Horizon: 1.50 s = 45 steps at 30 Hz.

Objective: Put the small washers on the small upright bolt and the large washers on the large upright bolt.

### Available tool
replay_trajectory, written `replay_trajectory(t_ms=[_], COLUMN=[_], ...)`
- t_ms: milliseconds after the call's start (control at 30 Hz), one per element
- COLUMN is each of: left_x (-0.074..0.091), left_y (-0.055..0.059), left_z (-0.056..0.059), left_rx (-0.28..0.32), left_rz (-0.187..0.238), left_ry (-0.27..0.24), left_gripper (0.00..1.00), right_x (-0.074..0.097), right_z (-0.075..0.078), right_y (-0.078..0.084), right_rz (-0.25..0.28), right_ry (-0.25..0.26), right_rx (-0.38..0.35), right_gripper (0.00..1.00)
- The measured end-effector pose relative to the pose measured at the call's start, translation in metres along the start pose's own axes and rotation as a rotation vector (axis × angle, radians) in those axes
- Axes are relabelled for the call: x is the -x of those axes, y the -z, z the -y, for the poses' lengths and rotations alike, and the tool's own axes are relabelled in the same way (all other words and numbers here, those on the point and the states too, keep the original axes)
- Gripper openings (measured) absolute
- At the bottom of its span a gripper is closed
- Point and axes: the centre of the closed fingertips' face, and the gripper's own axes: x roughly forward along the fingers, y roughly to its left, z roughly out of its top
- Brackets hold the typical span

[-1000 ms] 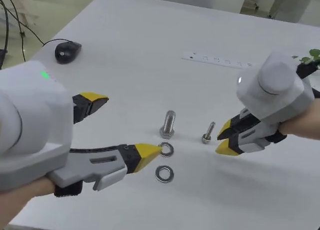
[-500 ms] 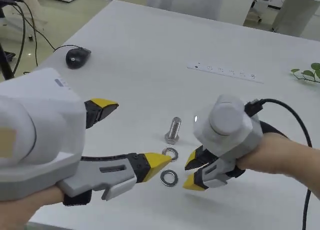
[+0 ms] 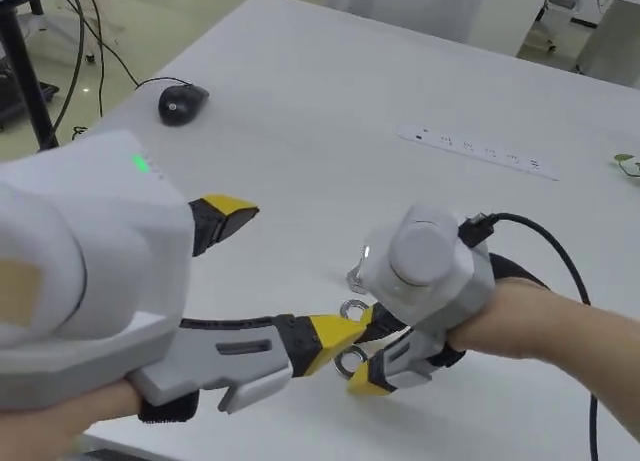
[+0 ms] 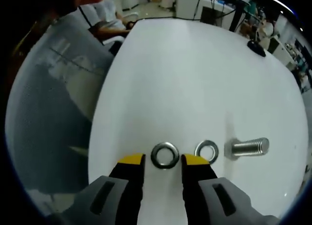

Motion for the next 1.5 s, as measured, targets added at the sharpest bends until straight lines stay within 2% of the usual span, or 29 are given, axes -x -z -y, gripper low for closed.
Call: replay_trajectory(t_ms=[100,300,467,567,667,1000,1133,1267,1367,1500], left_x=[-0.001,-0.003,-0.003,-0.003,-0.003,-0.005,-0.007,-0.009,-0.011,-0.011], left_y=[0.0,0.001,0.004,0.005,0.005,0.005,0.004,0.005,0.004,0.004], left_z=[-0.003,-0.004,-0.003,-0.002,-0.001,0.0,0.001,0.002,0.002,0.003], left_rx=[0.002,0.006,0.01,0.01,0.005,0.001,-0.002,-0.004,-0.003,0.001], left_rz=[0.003,0.005,-0.001,-0.003,-0.006,-0.008,-0.01,-0.014,-0.014,-0.012], left_ry=[-0.001,-0.004,-0.004,-0.002,0.0,0.008,0.013,0.018,0.022,0.021], left_gripper=[0.7,0.7,0.7,0.7,0.7,0.7,0.7,0.7,0.7,0.7], right_x=[0.0,-0.001,-0.001,-0.001,0.001,0.013,0.03,0.06,0.084,0.098], right_z=[-0.001,-0.003,-0.003,-0.002,-0.001,0.005,0.009,0.031,0.054,0.077], right_y=[0.0,-0.001,-0.001,-0.001,0.001,0.003,0.003,-0.001,-0.008,-0.014], right_rz=[-0.015,-0.033,-0.035,-0.012,-0.017,-0.007,0.003,0.022,0.045,0.044], right_ry=[0.009,0.007,0.01,0.009,0.007,0.026,0.042,0.105,0.159,0.203], right_rx=[0.032,0.048,0.035,-0.012,-0.013,-0.026,-0.031,-0.031,-0.041,-0.037], right_gripper=[0.3,0.25,0.23,0.22,0.21,0.21,0.21,0.21,0.21,0.21])
